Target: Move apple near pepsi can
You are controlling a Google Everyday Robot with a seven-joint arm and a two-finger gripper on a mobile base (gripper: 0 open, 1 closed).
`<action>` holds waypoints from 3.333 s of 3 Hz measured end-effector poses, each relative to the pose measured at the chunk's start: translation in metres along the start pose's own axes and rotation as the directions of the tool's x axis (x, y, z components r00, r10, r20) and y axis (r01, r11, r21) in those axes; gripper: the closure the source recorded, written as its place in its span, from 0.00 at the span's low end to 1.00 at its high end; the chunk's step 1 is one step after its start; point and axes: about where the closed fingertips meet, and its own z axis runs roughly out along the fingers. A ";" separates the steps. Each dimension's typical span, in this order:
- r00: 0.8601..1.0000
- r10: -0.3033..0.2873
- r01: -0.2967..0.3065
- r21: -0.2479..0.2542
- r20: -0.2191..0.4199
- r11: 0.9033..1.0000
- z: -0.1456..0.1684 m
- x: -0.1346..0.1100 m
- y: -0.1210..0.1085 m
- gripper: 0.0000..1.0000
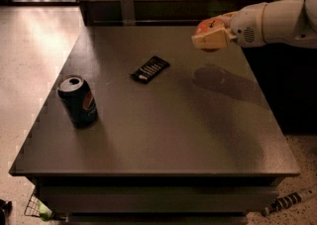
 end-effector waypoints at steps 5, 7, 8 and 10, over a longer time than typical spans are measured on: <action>0.977 -0.176 0.210 -0.426 0.118 0.880 0.050 0.011 0.244 1.00; 0.987 -0.081 0.146 -0.561 0.139 0.815 0.096 0.034 0.256 1.00; 0.986 -0.106 0.161 -0.577 0.129 0.801 0.106 0.035 0.264 1.00; 0.985 -0.116 0.170 -0.584 0.129 0.794 0.108 0.034 0.269 0.64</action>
Offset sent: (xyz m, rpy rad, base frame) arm -0.1831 0.1165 -0.0266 0.0507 -0.0193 0.2432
